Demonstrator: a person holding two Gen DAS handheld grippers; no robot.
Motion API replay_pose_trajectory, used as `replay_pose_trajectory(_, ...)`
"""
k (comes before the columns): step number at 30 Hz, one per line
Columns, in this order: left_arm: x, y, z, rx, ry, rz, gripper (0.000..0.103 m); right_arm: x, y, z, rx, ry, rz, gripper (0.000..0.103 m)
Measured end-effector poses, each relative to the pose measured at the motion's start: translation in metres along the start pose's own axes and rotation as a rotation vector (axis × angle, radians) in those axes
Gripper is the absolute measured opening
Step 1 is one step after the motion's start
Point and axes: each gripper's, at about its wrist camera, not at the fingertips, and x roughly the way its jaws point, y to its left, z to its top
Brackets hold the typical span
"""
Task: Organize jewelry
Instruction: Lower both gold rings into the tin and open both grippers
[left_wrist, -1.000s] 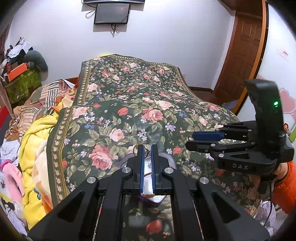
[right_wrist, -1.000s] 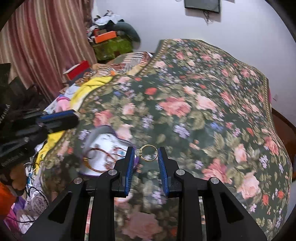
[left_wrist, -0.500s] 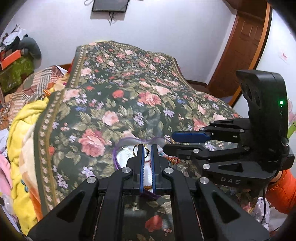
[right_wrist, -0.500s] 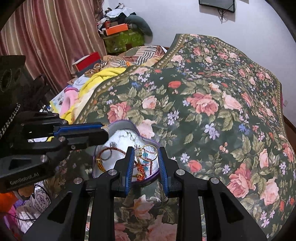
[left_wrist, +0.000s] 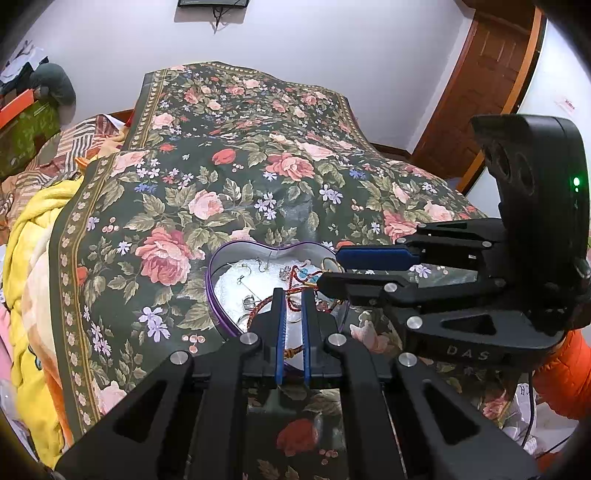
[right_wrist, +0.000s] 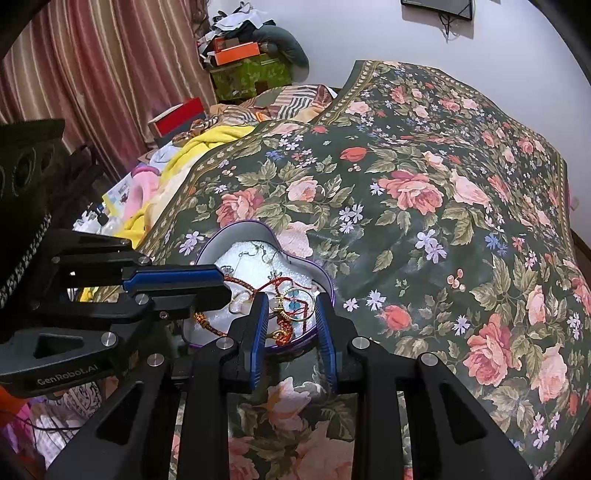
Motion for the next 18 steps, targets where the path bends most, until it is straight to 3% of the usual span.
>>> replay_pose_trajectory(7, -0.001, -0.001, 0.002, 0.010, -0.007, 0.024, 0.005, 0.002, -0.001, 0.002, 0.011, 0.013, 0.027, 0.024)
replay_pose_trajectory(10, -0.003, 0.000, 0.004, 0.006, -0.015, 0.036, 0.005, 0.001, -0.002, 0.002, 0.033, 0.021, 0.053, 0.030)
replay_pose_trajectory(18, -0.029, -0.002, 0.008, -0.006, -0.089, 0.093, 0.005, -0.038, 0.005, 0.005, 0.025, -0.087, -0.006, 0.031)
